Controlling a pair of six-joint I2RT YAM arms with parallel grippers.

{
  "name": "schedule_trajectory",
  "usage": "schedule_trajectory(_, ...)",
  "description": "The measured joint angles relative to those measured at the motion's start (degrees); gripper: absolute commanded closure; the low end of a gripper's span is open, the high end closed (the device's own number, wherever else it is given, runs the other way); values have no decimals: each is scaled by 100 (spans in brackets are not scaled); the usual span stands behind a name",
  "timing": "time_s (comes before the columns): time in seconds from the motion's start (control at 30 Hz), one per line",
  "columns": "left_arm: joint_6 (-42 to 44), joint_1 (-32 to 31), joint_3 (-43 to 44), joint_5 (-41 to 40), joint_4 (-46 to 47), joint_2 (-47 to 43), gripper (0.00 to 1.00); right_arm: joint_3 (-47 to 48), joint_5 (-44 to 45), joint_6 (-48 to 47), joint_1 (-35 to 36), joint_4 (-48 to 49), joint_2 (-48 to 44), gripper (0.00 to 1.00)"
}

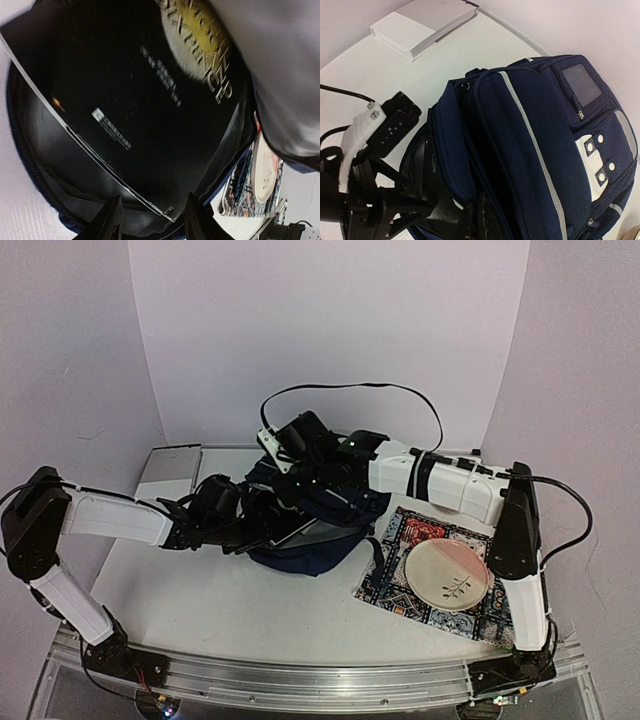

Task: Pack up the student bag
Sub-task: Adjust the book in the largest pocket of the bag.

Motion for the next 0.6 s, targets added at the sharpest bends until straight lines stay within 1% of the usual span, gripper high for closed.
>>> schedule_trajectory(0.23,-160,-1,61,516,348,346,60,0,-112,21,0,0,-1,100)
schedule_trajectory(0.43,-408,-1,360,646,692,693,71,0,-190,71,0,10,0,100)
schedule_trajectory(0.5,-508,-1,473,620,861,828,71,-1,-207,90,0,29,0,100)
schedule_trajectory(0.6,-660,-1,650,607,1157,1068,68,-4,-222,112,-1,56,-2,100)
